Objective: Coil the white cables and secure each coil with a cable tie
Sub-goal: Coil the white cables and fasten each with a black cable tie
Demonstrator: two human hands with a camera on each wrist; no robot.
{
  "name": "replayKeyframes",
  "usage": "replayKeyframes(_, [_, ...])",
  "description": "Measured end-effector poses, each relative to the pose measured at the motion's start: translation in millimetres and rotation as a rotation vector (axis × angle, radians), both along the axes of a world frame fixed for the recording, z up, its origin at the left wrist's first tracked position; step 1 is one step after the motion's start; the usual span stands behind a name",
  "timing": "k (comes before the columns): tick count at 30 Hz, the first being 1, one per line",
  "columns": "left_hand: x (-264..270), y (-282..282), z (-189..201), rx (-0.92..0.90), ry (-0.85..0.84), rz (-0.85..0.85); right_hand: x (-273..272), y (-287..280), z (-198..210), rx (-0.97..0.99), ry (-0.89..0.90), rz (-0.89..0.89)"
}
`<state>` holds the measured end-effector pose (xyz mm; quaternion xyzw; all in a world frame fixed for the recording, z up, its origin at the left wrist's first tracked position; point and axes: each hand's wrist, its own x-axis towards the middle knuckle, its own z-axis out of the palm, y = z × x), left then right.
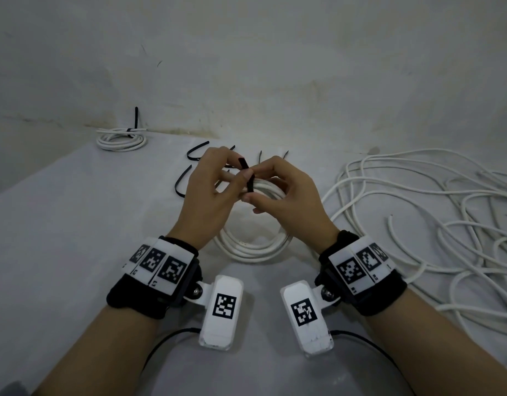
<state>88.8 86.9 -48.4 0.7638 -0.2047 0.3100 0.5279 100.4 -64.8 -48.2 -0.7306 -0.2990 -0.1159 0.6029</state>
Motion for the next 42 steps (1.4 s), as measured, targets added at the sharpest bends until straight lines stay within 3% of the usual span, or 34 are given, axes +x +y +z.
replayKeyframes(10, [-4,-3,0,-0.112,0.091,-0.031,2,-1,-6,-0.06,-0.081,-0.076])
replayKeyframes(17, [-7,-7,6,-0.235,0.046,-0.104,6,-3,-10,-0.065,-0.088,-0.099])
replayKeyframes(22, [-11,-9,8,-0.214,0.039,-0.164,7,-5,-10,-0.051,-0.054,-0.099])
replayKeyframes(28, [-5,-2,10,-0.174,0.088,-0.092,9,-3,-8,-0.13,-0.101,-0.099])
replayKeyframes(34, [-8,-4,11,-0.143,0.064,-0.081,9,-2,-7,-0.002,-0.041,-0.076])
replayKeyframes(42, [-10,-8,8,-0.176,0.014,-0.082,7,-3,-6,0.027,0.0,-0.06])
